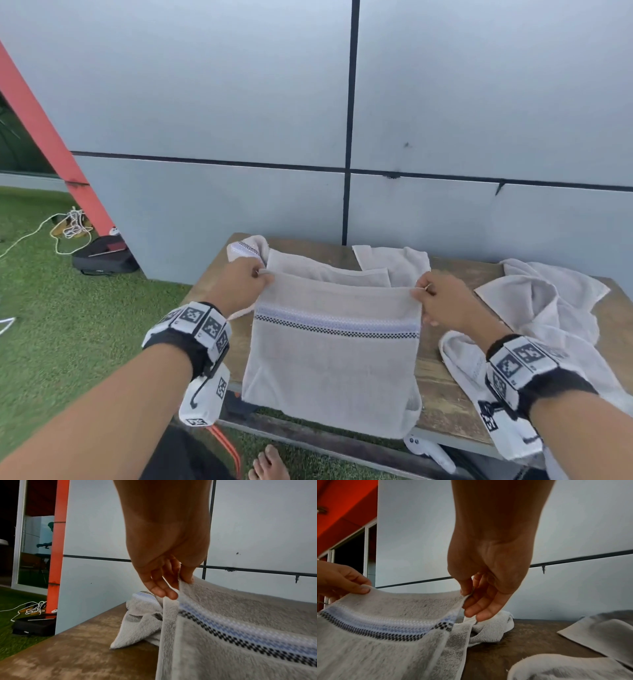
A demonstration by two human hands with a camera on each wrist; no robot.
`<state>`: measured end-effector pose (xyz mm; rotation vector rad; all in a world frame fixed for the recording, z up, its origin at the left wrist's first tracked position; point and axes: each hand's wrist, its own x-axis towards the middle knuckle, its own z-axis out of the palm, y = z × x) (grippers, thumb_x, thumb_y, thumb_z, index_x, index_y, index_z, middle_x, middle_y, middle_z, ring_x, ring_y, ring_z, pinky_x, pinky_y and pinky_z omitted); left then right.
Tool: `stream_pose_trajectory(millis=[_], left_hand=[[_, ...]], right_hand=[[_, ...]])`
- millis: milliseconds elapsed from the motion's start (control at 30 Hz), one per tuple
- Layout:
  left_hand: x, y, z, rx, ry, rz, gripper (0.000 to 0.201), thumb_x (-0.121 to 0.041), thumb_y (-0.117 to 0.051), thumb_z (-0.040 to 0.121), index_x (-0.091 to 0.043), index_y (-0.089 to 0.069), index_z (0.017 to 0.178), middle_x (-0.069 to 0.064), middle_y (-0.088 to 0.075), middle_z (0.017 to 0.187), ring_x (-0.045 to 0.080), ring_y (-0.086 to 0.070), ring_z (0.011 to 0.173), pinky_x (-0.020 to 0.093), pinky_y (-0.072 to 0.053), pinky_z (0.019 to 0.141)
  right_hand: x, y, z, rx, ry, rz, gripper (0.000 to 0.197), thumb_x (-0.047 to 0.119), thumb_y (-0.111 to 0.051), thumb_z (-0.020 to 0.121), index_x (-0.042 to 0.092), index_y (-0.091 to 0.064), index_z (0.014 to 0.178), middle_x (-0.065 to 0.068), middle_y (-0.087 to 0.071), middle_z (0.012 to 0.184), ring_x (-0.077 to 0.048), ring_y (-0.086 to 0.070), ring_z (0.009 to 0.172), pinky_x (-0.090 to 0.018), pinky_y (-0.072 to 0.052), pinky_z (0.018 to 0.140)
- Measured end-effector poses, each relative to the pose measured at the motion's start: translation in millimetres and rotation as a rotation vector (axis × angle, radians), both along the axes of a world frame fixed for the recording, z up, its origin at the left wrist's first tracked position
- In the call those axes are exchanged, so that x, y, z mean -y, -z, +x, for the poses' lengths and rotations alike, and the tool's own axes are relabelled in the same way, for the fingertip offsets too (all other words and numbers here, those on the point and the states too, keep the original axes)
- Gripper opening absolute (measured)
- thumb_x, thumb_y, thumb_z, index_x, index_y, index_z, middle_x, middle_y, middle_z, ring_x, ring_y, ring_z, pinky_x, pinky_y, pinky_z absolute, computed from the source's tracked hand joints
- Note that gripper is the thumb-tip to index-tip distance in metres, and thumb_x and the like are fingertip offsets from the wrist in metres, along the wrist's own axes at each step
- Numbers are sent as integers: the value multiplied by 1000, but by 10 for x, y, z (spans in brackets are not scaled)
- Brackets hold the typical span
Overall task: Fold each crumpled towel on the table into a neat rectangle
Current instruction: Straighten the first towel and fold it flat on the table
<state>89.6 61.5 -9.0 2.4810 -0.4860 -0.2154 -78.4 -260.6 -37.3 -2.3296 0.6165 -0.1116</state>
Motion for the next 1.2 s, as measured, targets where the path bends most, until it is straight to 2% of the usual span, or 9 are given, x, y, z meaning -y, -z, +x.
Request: stream_pose_trajectory(millis=[100, 233, 367, 467, 600, 733, 833, 1067, 1200], left_hand=[[139, 29, 329, 82, -38, -27, 22, -26, -59, 95, -12, -59, 78, 4, -55, 69, 20, -52, 65, 21, -43, 58], [245, 165, 791, 135, -80, -11, 28, -45, -53, 84, -20, -59, 75, -2, -65, 75, 23, -63, 74, 39, -56, 73], [462, 295, 1011, 105, -98, -3, 21, -30, -63, 93, -14, -61, 79, 3, -66, 90, 26, -61, 88, 37, -49, 84], [573, 461, 1131, 48, -78, 42, 20, -22, -61, 96, -12, -59, 78, 1, -58, 80, 21, -53, 82, 26, -31, 69], [603, 671, 1237, -51, 0, 33, 10, -14, -61, 90, -11, -68, 84, 15, -71, 94, 15, -54, 66, 21, -37, 53], [585, 718, 1246, -60, 16, 38, 6, -18, -66, 89, -14, -70, 90, 7, -74, 99, 11, -57, 67, 21, -41, 56], [597, 670, 1215, -89, 1, 46, 13, -15, -65, 91, -10, -71, 101, 4, -67, 79, 10, -53, 59, 19, -40, 52], [588, 339, 959, -102, 10, 77, 17, -8, -55, 89, -4, -72, 88, 3, -60, 69, 9, -46, 51, 11, -32, 39], [584, 116, 654, 38, 38, 80, 18, -12, -63, 85, -15, -64, 68, 5, -70, 96, 11, -51, 75, 7, -31, 54]], right_hand=[[118, 42, 361, 54, 12, -121, 18, 19, -60, 96, 16, -58, 79, -4, -63, 70, -26, -62, 74, -31, -45, 63], [250, 181, 837, 71, 44, -151, 20, 22, -57, 97, 18, -55, 78, 2, -57, 68, -19, -52, 68, -33, -41, 62], [326, 367, 1199, 29, 38, -224, 16, 20, -57, 95, 16, -59, 80, -3, -64, 81, -25, -59, 80, -34, -47, 72], [350, 501, 1349, -47, 23, -306, 16, 27, -60, 92, 25, -59, 77, 3, -64, 85, -22, -61, 86, -34, -49, 81], [329, 615, 1399, -124, -48, -326, 11, 34, -58, 94, 29, -63, 85, 7, -68, 81, -19, -64, 85, -35, -51, 87], [325, 674, 1379, -106, -107, -259, 10, 32, -60, 95, 30, -59, 85, 10, -61, 74, -16, -58, 75, -42, -51, 90], [312, 655, 1356, -143, -135, -276, 9, 32, -57, 97, 30, -58, 88, 10, -60, 79, -18, -59, 82, -43, -48, 95], [246, 424, 1186, -112, -176, -157, 9, 21, -57, 98, 19, -61, 91, 3, -63, 81, -14, -57, 70, -28, -48, 67], [113, 425, 979, -156, -233, -120, 13, 17, -60, 96, 6, -67, 92, 0, -64, 85, -15, -55, 73, -21, -43, 63]])
